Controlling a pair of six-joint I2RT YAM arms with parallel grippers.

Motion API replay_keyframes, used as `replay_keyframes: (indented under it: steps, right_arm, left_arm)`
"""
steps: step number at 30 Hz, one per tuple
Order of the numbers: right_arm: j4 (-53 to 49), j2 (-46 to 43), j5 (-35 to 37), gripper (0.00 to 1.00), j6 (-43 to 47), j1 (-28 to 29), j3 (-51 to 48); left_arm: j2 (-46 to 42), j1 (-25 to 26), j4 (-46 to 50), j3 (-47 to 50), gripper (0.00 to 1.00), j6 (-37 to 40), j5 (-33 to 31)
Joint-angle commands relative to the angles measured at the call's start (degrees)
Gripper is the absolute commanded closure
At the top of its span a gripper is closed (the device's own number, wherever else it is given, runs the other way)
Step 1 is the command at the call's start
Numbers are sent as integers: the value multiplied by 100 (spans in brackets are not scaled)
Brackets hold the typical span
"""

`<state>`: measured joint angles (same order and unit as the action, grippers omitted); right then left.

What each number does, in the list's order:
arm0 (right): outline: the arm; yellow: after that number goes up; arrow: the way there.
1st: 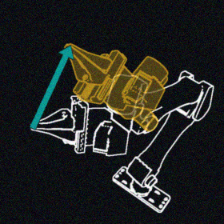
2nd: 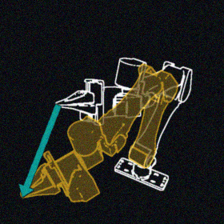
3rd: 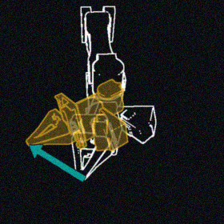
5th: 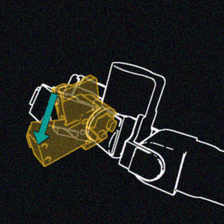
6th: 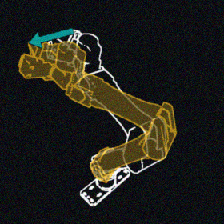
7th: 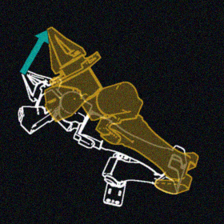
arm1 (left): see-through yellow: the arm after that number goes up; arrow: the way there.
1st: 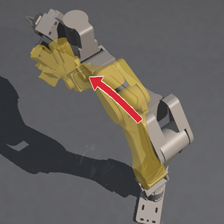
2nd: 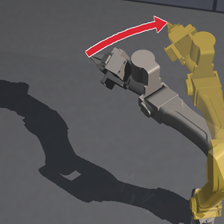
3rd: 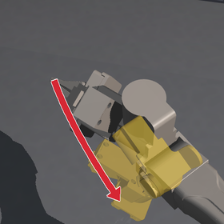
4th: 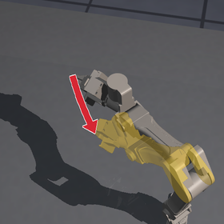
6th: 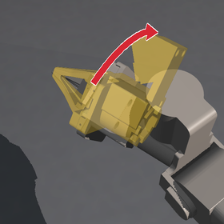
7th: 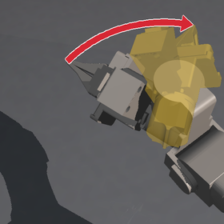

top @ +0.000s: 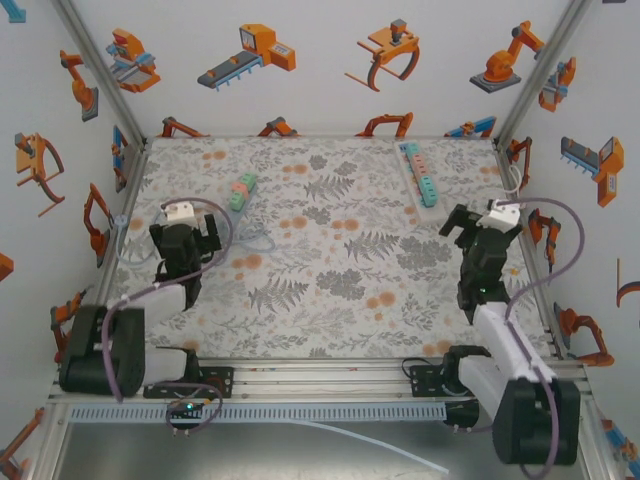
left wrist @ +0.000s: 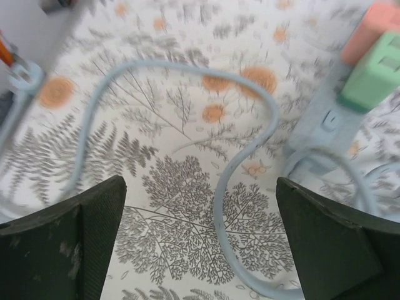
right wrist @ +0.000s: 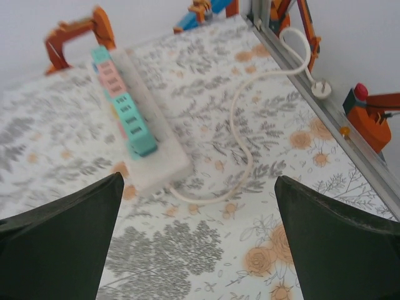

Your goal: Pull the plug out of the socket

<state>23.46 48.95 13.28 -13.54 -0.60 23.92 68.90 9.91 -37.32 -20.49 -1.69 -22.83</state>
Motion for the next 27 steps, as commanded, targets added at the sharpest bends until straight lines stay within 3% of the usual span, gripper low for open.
replay_keyframes:
  steps: [1,4,7,10,13,17,21,23,27]
  right_arm:
    - [-1885,-404,-492,5,-604,34,695]
    - [-2523,-218,-1343,6,-567,43,1358]
    - [-3208,451,-1914,6,-291,92,2194]
    - [-3858,1407,-1823,3,69,157,3127]
    - [-4256,2516,-1567,3,334,166,4031]
    - [-4570,4084,-1364,3,494,169,5262]
    - [-4623,5379,-1360,3,703,174,6244]
    - [-4588,5976,-1338,3,930,198,6605]
    - [-4636,6893,-1284,2,1471,279,7180]
  left_arm:
    - [-1077,265,1637,-324,3,-247,-1000]
    - [-2009,377,2958,-719,3,-1224,-549]
    - [-2529,485,3689,-1160,3,-2136,659]
    - [-2487,755,4090,-1755,3,-2606,2074]
    - [-2174,1471,4621,-2453,3,-2587,2619]
    - [-1733,2866,4782,-3022,3,-1658,2953]
    - [-1195,3825,5412,-3732,3,-148,3608]
    - [-998,4096,5672,-3939,3,573,4005]
    - [-882,4150,5757,-3965,3,955,4603]
